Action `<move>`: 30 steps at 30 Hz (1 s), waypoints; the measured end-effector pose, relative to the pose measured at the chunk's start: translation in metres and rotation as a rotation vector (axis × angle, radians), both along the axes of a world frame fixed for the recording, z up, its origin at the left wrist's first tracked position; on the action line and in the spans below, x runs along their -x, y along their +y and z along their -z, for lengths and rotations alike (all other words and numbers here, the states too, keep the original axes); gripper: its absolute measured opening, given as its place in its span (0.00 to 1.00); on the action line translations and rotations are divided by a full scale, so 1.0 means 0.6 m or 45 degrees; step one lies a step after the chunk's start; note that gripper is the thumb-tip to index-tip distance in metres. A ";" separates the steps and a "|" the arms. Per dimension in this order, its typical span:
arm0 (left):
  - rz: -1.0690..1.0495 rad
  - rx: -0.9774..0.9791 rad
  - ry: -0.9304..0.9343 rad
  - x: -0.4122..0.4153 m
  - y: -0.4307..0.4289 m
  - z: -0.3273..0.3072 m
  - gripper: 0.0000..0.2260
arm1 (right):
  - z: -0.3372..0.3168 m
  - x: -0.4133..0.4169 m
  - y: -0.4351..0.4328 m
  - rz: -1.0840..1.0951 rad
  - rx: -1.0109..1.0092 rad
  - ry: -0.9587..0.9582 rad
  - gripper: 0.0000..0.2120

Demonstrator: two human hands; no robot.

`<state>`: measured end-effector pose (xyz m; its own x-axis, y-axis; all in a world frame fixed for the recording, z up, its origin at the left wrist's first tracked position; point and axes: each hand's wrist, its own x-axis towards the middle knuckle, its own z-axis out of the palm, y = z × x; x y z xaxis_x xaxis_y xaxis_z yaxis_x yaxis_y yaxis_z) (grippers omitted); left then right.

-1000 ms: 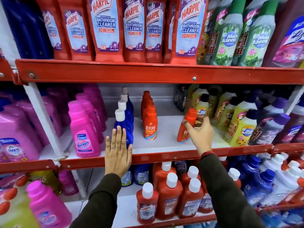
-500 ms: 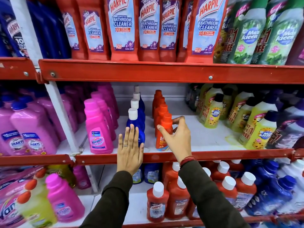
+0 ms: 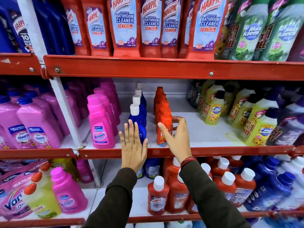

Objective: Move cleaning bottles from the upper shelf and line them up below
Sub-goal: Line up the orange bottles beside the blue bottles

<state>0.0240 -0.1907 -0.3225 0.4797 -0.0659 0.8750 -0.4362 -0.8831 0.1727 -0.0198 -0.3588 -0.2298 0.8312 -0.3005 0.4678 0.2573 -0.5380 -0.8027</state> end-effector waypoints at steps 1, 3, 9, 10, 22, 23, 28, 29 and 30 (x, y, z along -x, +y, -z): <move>0.070 0.018 0.026 0.011 -0.009 0.000 0.40 | 0.005 0.004 0.000 -0.033 -0.065 -0.001 0.27; 0.251 0.013 0.067 0.034 -0.033 -0.001 0.39 | 0.012 0.012 0.001 -0.088 -0.247 0.022 0.24; 0.749 0.496 0.543 0.091 -0.112 -0.033 0.30 | 0.018 0.022 -0.001 -0.265 -0.648 0.279 0.22; 0.775 0.609 0.635 0.101 -0.122 -0.047 0.30 | 0.017 0.023 -0.003 -0.302 -0.670 0.307 0.21; 1.017 1.507 1.394 0.030 -0.146 -0.055 0.68 | 0.010 0.032 -0.013 -0.503 -0.738 0.459 0.28; 1.018 1.493 1.390 0.030 -0.147 -0.053 0.68 | 0.011 0.032 -0.014 -0.501 -0.743 0.455 0.28; 1.009 1.449 1.396 0.048 -0.143 -0.072 0.50 | 0.016 0.029 -0.016 -0.478 -0.721 0.433 0.27; 1.011 1.447 1.395 0.048 -0.141 -0.073 0.50 | 0.016 0.028 -0.016 -0.471 -0.715 0.432 0.27; 1.014 1.444 1.389 0.047 -0.140 -0.073 0.52 | 0.016 0.028 -0.015 -0.466 -0.708 0.431 0.26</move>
<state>-0.0040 -0.2749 -0.2784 0.9803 -0.1967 -0.0169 0.0605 0.2181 0.9740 -0.0365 -0.3677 -0.2394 0.9951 -0.0948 0.0278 0.0320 0.0430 -0.9986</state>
